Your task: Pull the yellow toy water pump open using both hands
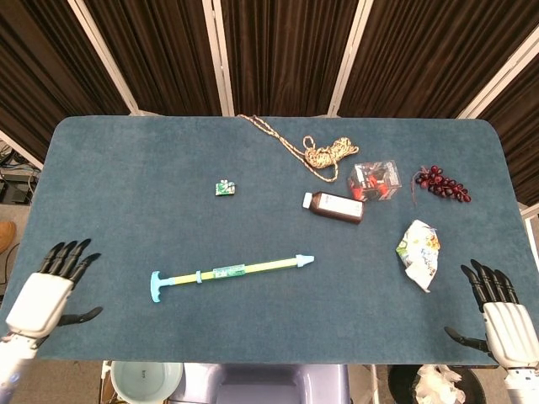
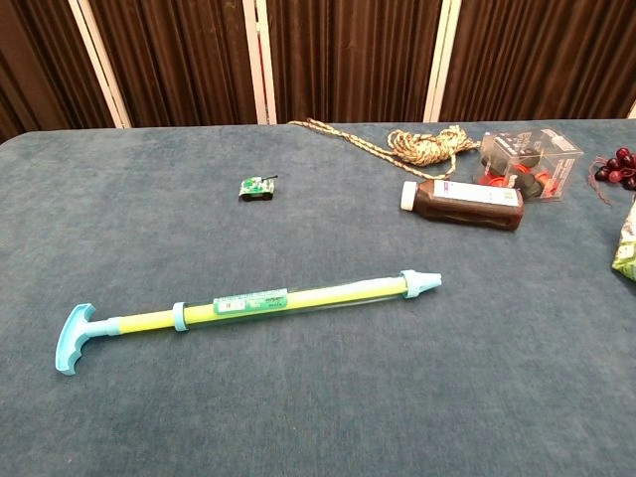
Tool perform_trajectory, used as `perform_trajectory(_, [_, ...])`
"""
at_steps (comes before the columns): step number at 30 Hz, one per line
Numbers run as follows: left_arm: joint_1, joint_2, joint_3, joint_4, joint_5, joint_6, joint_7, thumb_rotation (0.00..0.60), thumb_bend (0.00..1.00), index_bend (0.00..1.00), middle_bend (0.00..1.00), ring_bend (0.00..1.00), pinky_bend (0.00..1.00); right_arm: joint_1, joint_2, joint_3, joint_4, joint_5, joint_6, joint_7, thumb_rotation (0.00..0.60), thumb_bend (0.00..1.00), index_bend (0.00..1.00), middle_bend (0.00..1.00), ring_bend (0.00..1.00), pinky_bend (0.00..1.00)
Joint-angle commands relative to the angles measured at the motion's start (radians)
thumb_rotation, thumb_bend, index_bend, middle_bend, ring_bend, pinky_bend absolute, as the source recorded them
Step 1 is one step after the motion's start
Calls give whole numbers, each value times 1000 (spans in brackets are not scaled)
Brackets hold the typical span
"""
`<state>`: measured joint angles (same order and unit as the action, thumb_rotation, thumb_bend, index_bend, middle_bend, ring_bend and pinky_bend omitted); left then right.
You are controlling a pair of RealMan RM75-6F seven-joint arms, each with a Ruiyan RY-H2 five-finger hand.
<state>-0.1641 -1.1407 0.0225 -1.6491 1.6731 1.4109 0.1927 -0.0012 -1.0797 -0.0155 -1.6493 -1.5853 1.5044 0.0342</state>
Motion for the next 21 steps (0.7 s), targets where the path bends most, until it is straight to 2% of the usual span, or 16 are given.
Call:
perform_trajectory(1, [-50,-40,-34,-33,-23,-64,71,600,100,281,29,0,85,1,0,0,0,1,-2,0,600,125,14,0,0,0])
perform_trajectory(11, [-145,-201,-108,-45,-181,-213,301,600,139,337,48,0,85,3,2,3,-1,11,-8,7,600,126,15,0,0,0])
perform_trajectory(15, [-168,-270,-126,-21,-247,-242,370,600,183,399,52,0,85,5,1,4,-2,14,-11,5,600,125,15,0,0,0])
perform_trajectory(21, [-199,-363,-140,23,-325,-267,449,600,215,434,56,0,85,6,-1,8,-4,25,-17,6,600,137,17,0,0,0])
